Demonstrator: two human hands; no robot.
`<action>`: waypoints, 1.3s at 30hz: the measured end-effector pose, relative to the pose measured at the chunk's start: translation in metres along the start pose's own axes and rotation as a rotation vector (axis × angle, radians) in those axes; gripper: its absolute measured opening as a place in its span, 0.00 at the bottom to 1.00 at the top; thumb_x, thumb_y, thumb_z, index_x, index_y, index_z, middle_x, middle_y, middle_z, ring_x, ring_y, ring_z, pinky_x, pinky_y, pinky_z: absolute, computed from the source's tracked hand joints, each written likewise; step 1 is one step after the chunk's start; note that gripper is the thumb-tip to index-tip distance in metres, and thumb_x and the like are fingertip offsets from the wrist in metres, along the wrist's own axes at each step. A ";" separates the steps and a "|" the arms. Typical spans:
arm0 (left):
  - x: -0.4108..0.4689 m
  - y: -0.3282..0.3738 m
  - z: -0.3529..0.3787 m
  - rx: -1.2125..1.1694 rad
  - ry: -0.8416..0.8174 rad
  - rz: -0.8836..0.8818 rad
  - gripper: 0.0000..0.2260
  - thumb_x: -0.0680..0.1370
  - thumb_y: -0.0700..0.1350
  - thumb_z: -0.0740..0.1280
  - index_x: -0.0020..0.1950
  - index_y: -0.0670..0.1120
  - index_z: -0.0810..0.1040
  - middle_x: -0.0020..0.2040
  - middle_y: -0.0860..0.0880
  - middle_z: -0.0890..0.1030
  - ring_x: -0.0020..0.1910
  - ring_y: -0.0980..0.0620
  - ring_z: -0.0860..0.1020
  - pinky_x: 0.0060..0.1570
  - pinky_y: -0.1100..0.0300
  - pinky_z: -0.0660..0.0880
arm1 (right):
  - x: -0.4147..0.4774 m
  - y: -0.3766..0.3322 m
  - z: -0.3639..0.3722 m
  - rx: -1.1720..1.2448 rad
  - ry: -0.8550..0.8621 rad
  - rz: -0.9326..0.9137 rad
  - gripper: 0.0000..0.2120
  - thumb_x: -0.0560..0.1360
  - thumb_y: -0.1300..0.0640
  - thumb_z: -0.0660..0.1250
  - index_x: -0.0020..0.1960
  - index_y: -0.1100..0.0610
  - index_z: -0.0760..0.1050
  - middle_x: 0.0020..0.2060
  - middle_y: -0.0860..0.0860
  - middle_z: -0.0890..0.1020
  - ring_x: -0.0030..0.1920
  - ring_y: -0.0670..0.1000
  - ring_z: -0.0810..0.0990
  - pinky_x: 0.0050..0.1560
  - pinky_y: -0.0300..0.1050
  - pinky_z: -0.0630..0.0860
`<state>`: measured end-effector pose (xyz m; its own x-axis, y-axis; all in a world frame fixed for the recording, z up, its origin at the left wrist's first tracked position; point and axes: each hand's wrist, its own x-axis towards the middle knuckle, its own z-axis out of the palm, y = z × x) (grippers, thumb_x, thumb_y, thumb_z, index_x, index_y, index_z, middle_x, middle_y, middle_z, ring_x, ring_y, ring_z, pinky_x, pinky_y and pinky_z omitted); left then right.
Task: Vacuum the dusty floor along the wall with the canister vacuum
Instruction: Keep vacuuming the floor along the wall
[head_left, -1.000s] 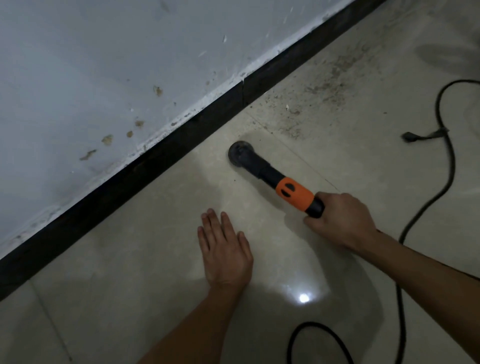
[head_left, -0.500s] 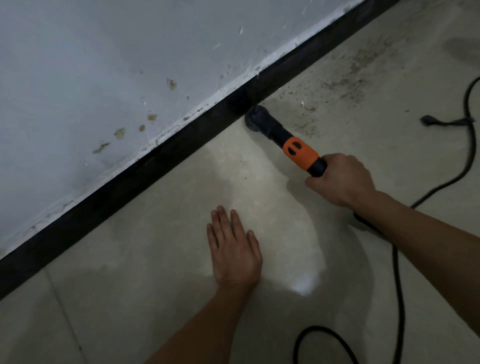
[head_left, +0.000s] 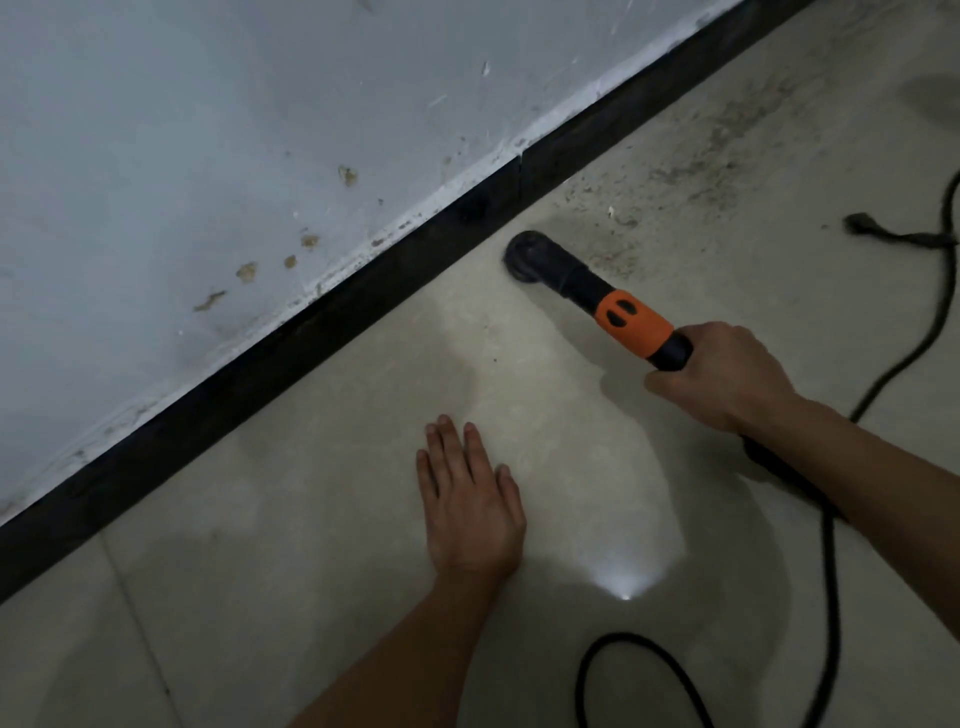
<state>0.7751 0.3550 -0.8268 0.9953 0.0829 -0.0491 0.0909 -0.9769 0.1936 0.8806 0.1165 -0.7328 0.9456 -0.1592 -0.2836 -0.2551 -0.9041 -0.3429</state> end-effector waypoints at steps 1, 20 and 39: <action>0.000 0.000 0.000 -0.002 -0.008 -0.002 0.26 0.79 0.50 0.53 0.73 0.37 0.66 0.75 0.35 0.62 0.75 0.38 0.59 0.73 0.43 0.57 | -0.010 0.004 0.001 0.006 -0.016 0.003 0.09 0.63 0.49 0.73 0.36 0.52 0.75 0.27 0.47 0.77 0.28 0.47 0.75 0.27 0.38 0.64; -0.029 -0.034 -0.027 -0.019 -0.228 -0.086 0.29 0.83 0.54 0.50 0.78 0.38 0.47 0.79 0.39 0.47 0.78 0.43 0.46 0.76 0.51 0.45 | -0.057 0.004 0.024 -0.075 -0.021 -0.124 0.08 0.65 0.47 0.70 0.38 0.50 0.74 0.27 0.44 0.72 0.26 0.46 0.69 0.27 0.37 0.58; 0.042 0.006 -0.096 0.030 -0.651 0.022 0.20 0.82 0.49 0.56 0.71 0.43 0.66 0.70 0.42 0.69 0.67 0.44 0.69 0.62 0.56 0.67 | -0.088 0.065 0.006 -0.074 0.038 0.117 0.10 0.69 0.45 0.66 0.45 0.50 0.73 0.35 0.50 0.79 0.37 0.56 0.79 0.36 0.44 0.67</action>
<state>0.8203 0.3716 -0.7336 0.7734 -0.0641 -0.6307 0.0604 -0.9829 0.1740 0.7800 0.0740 -0.7352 0.9175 -0.2793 -0.2833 -0.3501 -0.9049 -0.2419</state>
